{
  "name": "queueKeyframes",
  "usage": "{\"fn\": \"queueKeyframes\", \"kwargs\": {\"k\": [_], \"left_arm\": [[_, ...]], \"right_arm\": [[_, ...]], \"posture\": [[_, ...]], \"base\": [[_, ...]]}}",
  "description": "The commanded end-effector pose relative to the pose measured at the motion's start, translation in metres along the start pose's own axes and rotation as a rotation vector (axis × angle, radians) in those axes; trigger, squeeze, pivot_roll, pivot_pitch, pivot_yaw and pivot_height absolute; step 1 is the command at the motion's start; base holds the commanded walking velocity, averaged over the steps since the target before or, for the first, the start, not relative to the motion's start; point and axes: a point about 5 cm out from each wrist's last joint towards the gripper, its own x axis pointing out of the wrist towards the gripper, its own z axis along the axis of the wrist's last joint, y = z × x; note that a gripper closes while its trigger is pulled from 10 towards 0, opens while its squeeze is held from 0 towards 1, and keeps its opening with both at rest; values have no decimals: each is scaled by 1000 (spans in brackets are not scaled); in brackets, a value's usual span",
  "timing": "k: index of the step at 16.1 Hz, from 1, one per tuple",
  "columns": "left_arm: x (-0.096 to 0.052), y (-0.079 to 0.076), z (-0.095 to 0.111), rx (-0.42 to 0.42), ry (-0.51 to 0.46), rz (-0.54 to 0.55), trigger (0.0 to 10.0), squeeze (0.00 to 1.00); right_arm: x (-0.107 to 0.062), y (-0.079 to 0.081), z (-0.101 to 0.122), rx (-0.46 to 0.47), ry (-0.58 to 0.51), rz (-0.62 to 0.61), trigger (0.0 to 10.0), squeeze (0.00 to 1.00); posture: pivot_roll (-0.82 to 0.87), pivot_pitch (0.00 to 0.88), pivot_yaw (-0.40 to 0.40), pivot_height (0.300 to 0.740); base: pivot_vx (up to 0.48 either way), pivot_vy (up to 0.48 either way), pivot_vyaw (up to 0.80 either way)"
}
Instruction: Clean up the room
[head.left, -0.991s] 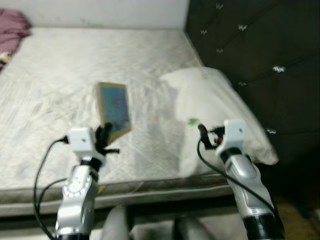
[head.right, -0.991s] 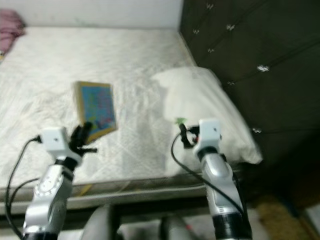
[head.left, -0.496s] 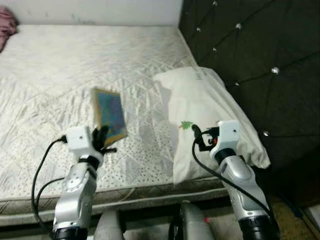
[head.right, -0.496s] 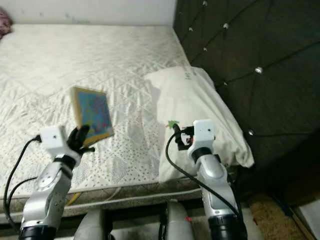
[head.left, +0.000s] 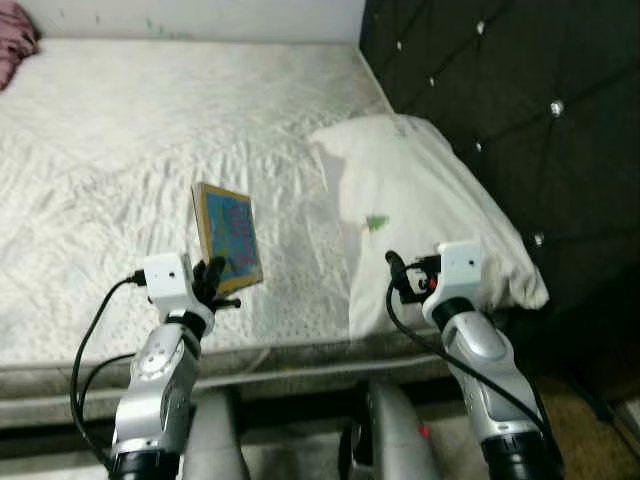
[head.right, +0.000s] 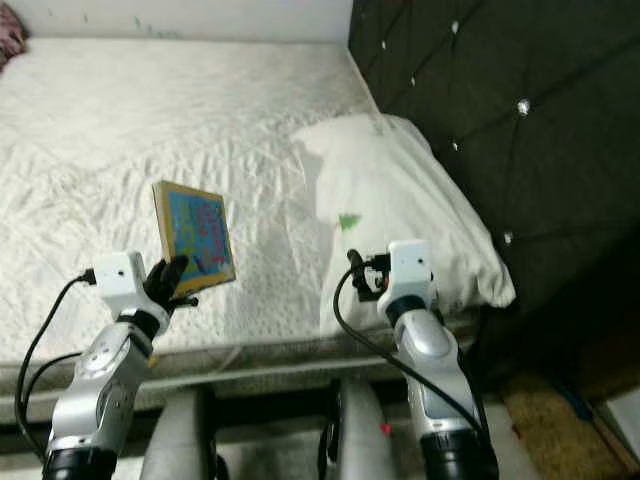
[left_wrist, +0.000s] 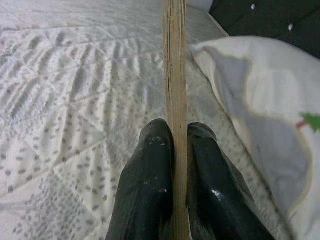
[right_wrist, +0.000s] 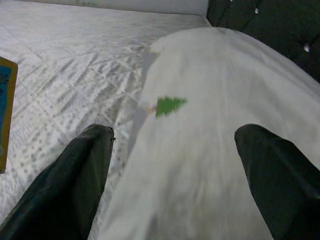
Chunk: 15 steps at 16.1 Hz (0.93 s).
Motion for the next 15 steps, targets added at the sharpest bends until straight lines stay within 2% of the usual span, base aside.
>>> {"fn": "queueKeyframes", "kwargs": {"k": [1,3,4,6,9,12,15], "left_arm": [[4,-6,6,7,-20,-19,10000,0],[6,-9,6,-21,-10,-34,10000,0],[9,-13,6,-55,3,-56,10000,0],[17,-18,3,-55,42,-86,10000,0],[31,-26,8,-107,76,-137,10000,0],[44,-34,10,-176,126,-199,10000,0],[56,-52,11,-287,222,-266,10000,0]], "right_arm": [[0,-3,4,-5,-6,-4,10000,0],[-1,-4,4,-2,-8,-6,10000,0],[-2,-4,5,-7,-11,-10,10000,0],[-3,-4,12,-13,-26,-10,10000,0],[-10,-5,22,-21,-48,-5,10000,0],[-26,-7,31,-71,-58,2,10000,0],[-50,-13,30,-108,-16,6,10000,0]], "posture": [[-55,50,-46,557],[-55,54,-54,557],[-58,60,-57,557],[-71,82,-61,557],[-117,117,-65,557],[-182,153,-73,557],[-243,169,-91,557]], "base": [[0,0,0],[0,0,0],[0,0,0],[0,0,0],[0,0,0],[0,0,0],[0,0,0]]}}
